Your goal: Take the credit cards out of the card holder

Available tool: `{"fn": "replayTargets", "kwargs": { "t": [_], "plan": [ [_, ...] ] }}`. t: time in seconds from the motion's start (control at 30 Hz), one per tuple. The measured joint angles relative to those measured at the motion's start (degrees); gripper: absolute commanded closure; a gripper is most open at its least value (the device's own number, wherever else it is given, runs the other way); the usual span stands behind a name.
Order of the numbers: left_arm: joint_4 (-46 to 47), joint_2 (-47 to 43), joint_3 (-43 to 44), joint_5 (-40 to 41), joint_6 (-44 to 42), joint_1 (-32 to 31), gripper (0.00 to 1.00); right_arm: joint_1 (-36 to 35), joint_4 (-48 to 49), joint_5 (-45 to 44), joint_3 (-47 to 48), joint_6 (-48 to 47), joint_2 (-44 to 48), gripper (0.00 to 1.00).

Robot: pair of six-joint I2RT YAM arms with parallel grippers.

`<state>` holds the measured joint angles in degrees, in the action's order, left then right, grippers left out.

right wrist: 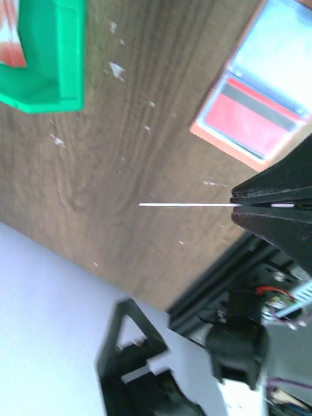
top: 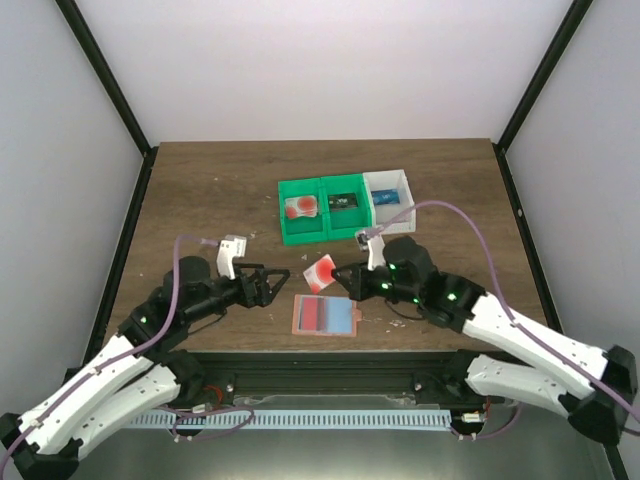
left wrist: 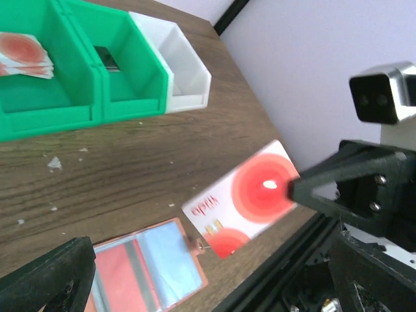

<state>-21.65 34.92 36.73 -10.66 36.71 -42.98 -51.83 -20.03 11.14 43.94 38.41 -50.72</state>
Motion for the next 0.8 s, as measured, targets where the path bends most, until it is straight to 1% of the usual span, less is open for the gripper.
{"fn": "replayTargets", "kwargs": {
  "t": [0.1,0.23,0.37,0.5,0.8],
  "plan": [
    [-1.46,-1.44,-0.11,2.14,-0.85,0.00,0.00,1.05,3.52,-3.10,2.45,-0.17,-6.69,0.99],
    [-3.63,-2.27,0.26,4.92,-2.08,0.00,0.00,5.25,8.70,-4.46,6.01,-0.35,-15.91,1.00],
    [-6.99,-2.54,2.82,8.24,-4.83,0.00,0.00,8.74,13.27,-5.79,8.94,-0.46,-24.11,0.99],
    [-7.87,-3.78,4.50,10.43,-7.39,0.00,0.00,11.50,16.57,-6.58,12.17,-0.31,-31.76,1.00],
    [-9.11,-4.15,4.39,10.71,-8.68,0.00,0.00,12.81,21.99,-8.79,23.76,2.03,-49.03,1.00]
  ]
}}
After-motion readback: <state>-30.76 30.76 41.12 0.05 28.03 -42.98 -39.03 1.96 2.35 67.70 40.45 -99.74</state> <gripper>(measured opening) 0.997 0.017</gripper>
